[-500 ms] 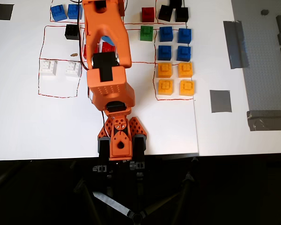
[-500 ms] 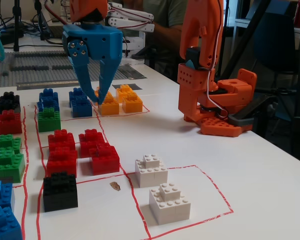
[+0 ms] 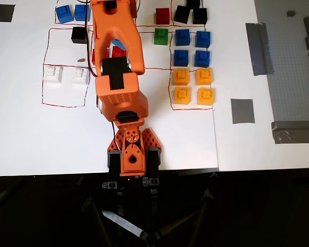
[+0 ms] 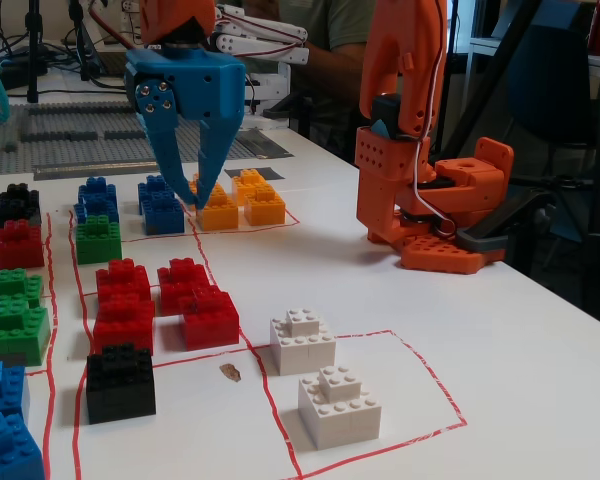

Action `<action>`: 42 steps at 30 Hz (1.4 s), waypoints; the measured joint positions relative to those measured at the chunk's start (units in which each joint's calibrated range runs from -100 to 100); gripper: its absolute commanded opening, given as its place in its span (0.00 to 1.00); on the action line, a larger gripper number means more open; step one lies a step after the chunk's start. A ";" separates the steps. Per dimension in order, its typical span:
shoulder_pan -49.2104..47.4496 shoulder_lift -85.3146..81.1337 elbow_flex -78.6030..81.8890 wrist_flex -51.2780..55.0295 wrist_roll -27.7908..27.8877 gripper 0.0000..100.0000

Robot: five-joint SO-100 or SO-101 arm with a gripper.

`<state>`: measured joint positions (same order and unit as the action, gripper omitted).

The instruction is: Grab the block and put it in the grey marker

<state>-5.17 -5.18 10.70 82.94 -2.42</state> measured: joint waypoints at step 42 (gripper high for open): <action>0.00 -0.44 1.89 -0.64 -0.44 0.00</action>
<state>-5.17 -5.62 12.59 82.30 -2.86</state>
